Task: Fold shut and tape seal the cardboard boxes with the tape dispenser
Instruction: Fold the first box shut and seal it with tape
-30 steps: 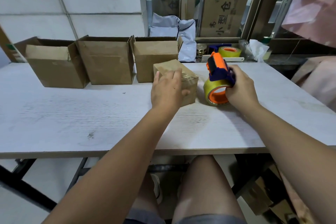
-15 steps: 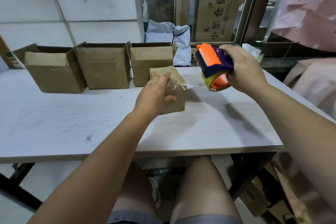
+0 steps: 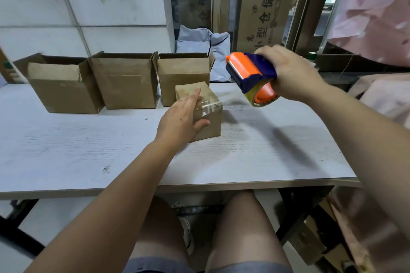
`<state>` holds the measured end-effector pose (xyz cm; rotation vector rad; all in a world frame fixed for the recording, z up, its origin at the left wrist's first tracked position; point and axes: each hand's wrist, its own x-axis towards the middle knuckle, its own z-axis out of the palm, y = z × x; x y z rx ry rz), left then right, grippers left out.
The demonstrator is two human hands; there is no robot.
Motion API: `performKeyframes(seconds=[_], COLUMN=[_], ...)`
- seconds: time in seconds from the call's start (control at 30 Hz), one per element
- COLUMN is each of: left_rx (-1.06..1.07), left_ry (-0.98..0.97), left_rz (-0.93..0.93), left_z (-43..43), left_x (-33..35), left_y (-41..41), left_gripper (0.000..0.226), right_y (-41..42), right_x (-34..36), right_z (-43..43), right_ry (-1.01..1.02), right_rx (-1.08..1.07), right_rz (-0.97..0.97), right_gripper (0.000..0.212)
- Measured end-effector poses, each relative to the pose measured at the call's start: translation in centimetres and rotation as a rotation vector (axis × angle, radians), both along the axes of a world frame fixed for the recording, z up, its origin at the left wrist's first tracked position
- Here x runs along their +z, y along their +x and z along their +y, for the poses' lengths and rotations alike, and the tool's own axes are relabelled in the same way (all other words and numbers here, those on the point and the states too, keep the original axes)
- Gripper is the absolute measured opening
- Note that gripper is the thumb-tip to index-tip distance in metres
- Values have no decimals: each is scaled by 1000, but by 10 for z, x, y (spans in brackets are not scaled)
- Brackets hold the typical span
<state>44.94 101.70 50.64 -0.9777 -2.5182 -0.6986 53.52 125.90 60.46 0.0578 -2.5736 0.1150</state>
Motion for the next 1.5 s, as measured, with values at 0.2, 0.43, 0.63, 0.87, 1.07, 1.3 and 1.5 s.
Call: performKeyframes(seconds=[0.2, 0.43, 0.63, 0.87, 1.07, 1.3, 1.5], left_rx=[-22, -66, -98, -104, -121, -113, -111], left_ry=[-15, -22, 17, 25, 33, 11, 7], left_rz=[76, 232, 221, 194, 218, 200, 202], left_z=[-3, -4, -6, -6, -6, -6, -5], left_x=[3, -6, -9, -11, -15, -14, -12], left_y=[3, -2, -7, -6, -13, -13, -11], left_gripper=[87, 57, 62, 65, 55, 52, 48], right_y=[-11, -19, -21, -23, -29, -28, -23], right_x=[-33, -54, -42, -29, -56, -68, -74], right_z=[19, 29, 29, 29, 33, 31, 25], right_ry=[-118, -173, -143, -108, -184, -242, -260], right_rx=[21, 47, 64, 60, 92, 81, 60], right_rz=[-4, -46, -32, -47, -85, -61, -61], right_gripper=[52, 50, 46, 50, 40, 49, 50])
